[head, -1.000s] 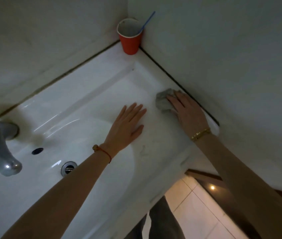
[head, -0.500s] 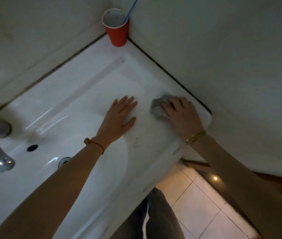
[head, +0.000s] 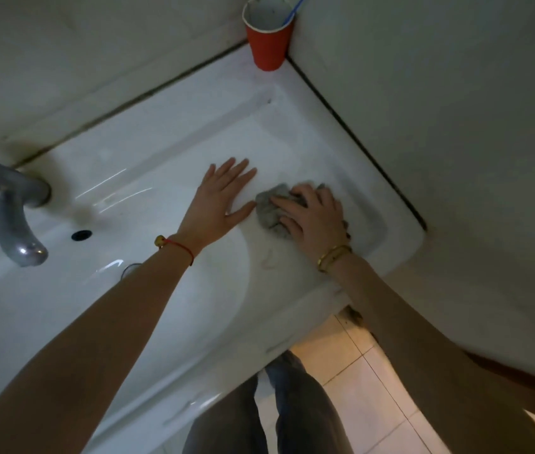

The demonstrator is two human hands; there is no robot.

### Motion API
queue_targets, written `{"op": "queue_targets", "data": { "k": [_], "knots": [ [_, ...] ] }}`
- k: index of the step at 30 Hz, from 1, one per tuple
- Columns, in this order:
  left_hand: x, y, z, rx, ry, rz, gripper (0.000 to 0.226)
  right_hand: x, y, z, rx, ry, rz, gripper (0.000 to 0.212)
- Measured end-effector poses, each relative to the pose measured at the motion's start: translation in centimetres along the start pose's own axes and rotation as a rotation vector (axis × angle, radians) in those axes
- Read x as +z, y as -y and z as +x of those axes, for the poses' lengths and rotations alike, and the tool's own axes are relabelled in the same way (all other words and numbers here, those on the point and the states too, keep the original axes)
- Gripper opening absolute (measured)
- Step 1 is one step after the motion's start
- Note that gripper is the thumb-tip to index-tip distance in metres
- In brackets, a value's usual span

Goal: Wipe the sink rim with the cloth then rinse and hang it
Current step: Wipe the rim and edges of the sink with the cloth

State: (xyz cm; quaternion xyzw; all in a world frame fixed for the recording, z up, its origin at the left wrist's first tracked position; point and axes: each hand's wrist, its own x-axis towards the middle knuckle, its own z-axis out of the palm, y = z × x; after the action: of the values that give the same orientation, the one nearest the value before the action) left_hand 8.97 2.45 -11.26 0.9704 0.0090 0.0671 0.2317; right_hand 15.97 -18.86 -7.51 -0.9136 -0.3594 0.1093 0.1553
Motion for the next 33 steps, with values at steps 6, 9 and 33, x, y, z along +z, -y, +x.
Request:
{"op": "queue_targets", "data": {
  "k": [6,9,33],
  "knots": [
    [0.0,0.2,-0.1,0.013,-0.011,-0.002,0.057,0.3,1.0,-6.1,-0.271,0.094,0.074,0.031],
    [0.0,0.4,-0.1,0.019,-0.001,0.004,0.057,-0.1,1.1,-3.2,-0.190,0.040,0.043,0.031],
    [3.8,-6.0,-1.2,0.339,0.176,0.005,0.054,1.3,3.4,-14.5,0.712,-0.602,0.179,0.035]
  ]
}}
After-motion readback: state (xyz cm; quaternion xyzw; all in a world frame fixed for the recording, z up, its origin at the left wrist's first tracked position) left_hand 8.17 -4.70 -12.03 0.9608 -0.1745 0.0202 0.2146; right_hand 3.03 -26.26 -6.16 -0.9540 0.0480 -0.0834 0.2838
